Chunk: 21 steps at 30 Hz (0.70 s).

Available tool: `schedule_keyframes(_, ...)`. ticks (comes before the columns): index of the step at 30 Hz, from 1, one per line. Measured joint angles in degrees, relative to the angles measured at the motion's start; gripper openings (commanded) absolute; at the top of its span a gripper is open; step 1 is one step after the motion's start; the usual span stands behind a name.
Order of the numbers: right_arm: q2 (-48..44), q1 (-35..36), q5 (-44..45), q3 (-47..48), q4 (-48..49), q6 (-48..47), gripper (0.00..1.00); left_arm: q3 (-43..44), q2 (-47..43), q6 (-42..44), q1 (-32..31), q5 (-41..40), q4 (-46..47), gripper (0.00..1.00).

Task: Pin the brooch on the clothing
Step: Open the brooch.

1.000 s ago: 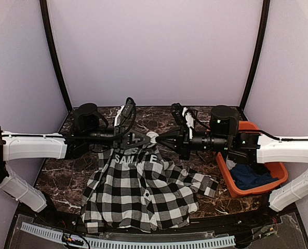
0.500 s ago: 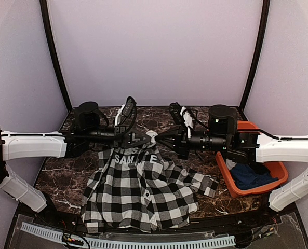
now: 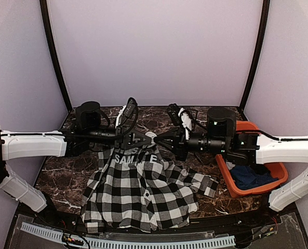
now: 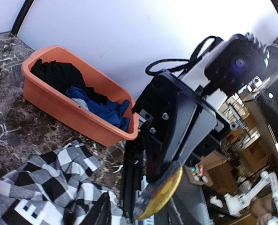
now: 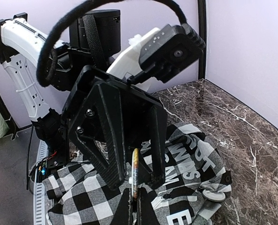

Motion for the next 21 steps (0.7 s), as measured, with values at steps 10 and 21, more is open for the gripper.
schedule_keyframes(10, -1.51, 0.94, 6.71, 0.11, -1.51, 0.0, 0.0, -2.23, -7.3, 1.88, 0.61, -2.62, -4.81, 0.72)
schedule_keyframes(21, -2.62, -1.77, 11.91, 5.68, -13.09, 5.29, 0.0, 4.5, -16.31, 17.55, 4.61, -17.25, -28.7, 0.99)
